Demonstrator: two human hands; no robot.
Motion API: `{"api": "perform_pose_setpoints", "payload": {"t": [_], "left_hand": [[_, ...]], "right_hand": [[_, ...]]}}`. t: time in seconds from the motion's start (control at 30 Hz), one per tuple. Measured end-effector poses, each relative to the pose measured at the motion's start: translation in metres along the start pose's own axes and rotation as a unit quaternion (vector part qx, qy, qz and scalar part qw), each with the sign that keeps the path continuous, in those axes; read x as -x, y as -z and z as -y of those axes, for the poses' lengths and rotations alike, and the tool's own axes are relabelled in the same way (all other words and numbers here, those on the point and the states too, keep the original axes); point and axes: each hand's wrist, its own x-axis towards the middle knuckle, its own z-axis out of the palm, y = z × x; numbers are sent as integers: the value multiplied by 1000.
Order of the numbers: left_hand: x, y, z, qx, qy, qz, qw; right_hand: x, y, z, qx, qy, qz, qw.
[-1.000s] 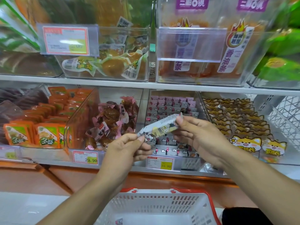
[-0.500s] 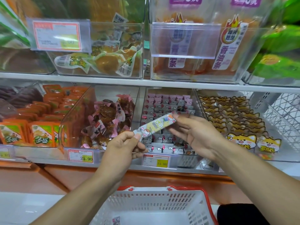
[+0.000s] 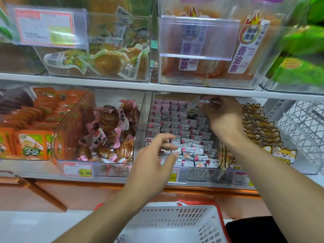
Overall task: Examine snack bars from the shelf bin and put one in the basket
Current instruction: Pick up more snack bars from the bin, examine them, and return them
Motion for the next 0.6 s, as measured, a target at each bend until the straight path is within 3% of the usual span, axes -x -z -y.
{"api": "perform_pose_setpoints", "payload": {"t": [0.1, 0.27, 0.33, 0.4, 0.5, 0.6], "left_hand": [[2, -7, 1, -156, -73, 38, 984], [-2, -11, 7, -213, -84, 64, 971], [-2, -11, 10, -221, -82, 64, 970], [-1, -12, 11, -226, -81, 63, 969], [0, -11, 12, -237, -82, 70, 966], [1, -9, 12, -230, -80, 66, 968]], "right_hand": [[-7, -8, -5, 59, 16, 43, 997], [-19, -17, -11, 229, 43, 134, 963], [-21, -25, -13, 379, 75, 210, 898], [-23, -31, -14, 492, 104, 229, 833], [-28, -30, -14, 569, 100, 192, 793], [-32, -31, -17, 612, 84, 205, 759]]}}
